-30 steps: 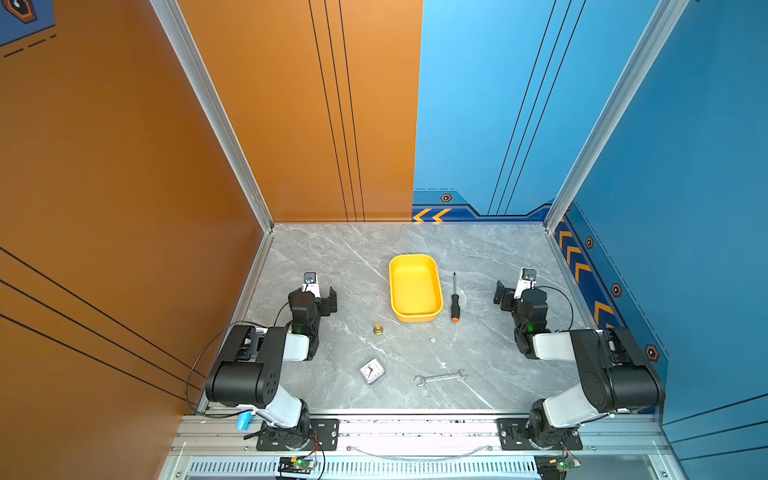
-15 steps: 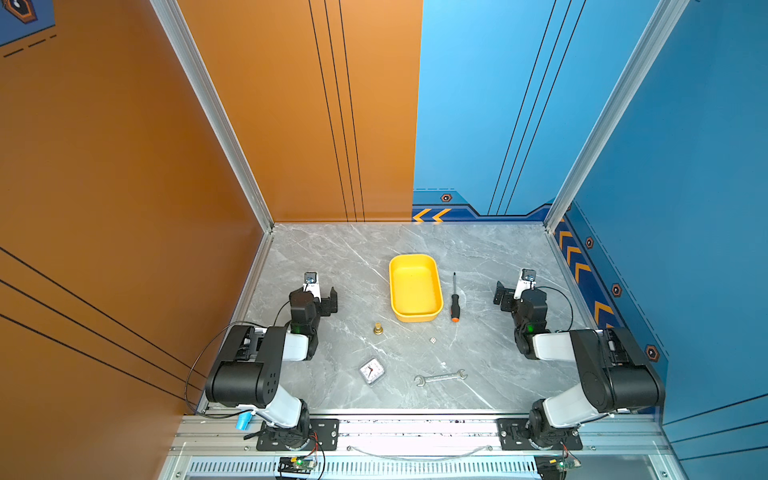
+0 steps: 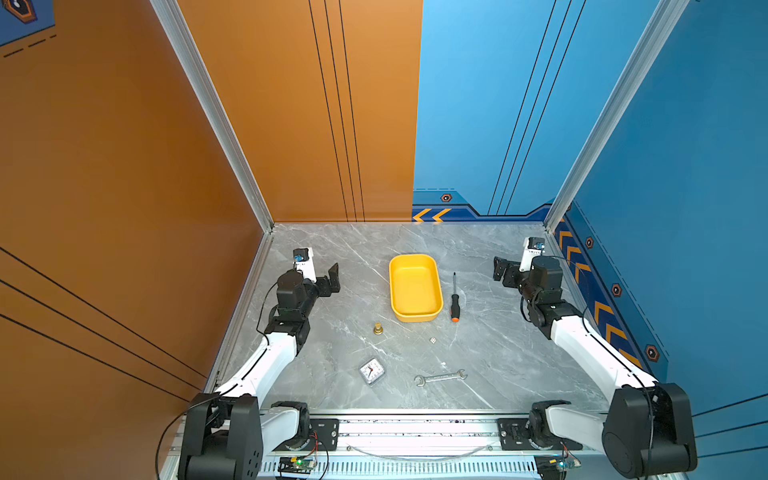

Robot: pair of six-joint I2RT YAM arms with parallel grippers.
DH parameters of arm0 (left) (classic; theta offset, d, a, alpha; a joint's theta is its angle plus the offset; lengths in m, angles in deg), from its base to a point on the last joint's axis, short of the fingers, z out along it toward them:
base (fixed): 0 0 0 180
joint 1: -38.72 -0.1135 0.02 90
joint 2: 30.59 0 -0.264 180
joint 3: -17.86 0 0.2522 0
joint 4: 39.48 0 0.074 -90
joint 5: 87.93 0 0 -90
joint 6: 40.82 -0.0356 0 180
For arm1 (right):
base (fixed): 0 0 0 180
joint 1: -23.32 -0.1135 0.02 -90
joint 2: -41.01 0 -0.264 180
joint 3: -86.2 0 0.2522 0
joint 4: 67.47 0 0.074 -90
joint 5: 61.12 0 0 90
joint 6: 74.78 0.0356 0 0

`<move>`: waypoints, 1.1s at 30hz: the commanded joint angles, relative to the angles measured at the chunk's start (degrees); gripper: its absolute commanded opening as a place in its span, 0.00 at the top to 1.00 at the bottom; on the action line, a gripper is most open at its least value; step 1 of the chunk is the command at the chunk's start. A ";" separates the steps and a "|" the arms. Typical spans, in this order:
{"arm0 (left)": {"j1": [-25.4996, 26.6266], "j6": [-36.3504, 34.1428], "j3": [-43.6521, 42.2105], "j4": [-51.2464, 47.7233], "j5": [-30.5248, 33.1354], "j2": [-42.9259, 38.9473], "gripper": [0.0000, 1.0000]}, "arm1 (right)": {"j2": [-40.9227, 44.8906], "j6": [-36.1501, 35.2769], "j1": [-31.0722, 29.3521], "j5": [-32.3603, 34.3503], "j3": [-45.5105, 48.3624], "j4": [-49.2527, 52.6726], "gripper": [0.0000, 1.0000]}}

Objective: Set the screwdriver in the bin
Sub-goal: 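Move the right gripper over the screwdriver handle while the left arm lifts slightly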

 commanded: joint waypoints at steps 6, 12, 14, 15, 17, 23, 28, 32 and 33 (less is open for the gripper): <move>1.91 14.18 -0.89 -7.80 -15.10 1.80 0.02 | -4.62 12.97 -5.93 -11.10 -0.50 16.33 0.02; 2.64 16.27 -0.16 -7.79 -18.51 1.77 0.02 | -11.43 14.18 -13.42 -4.05 -1.53 15.13 0.03; 2.61 16.85 -0.08 -7.73 -19.57 1.47 0.02 | -13.84 14.62 -14.96 -2.37 -2.24 14.94 0.04; 2.64 17.17 -0.14 -7.77 -20.00 1.42 0.02 | -15.09 14.77 -15.67 -1.74 -2.44 14.80 0.05; 2.60 17.66 -0.23 -7.76 -20.80 1.50 0.02 | -17.13 14.89 -16.81 -0.41 -2.84 14.30 0.06; 2.65 18.70 -0.61 -7.74 -23.67 3.05 0.02 | -21.35 15.08 -18.37 1.49 -4.25 13.99 0.09; 2.94 19.18 -0.51 -7.74 -23.69 3.69 0.02 | -24.57 14.39 -19.25 2.82 -6.39 14.23 0.15; 2.99 19.99 -0.01 -7.78 -24.63 3.96 0.02 | -26.51 13.94 -19.70 3.84 -7.64 14.86 0.21; 2.93 20.14 0.17 -7.76 -25.16 4.01 0.02 | -26.95 13.97 -19.71 3.78 -7.74 14.86 0.22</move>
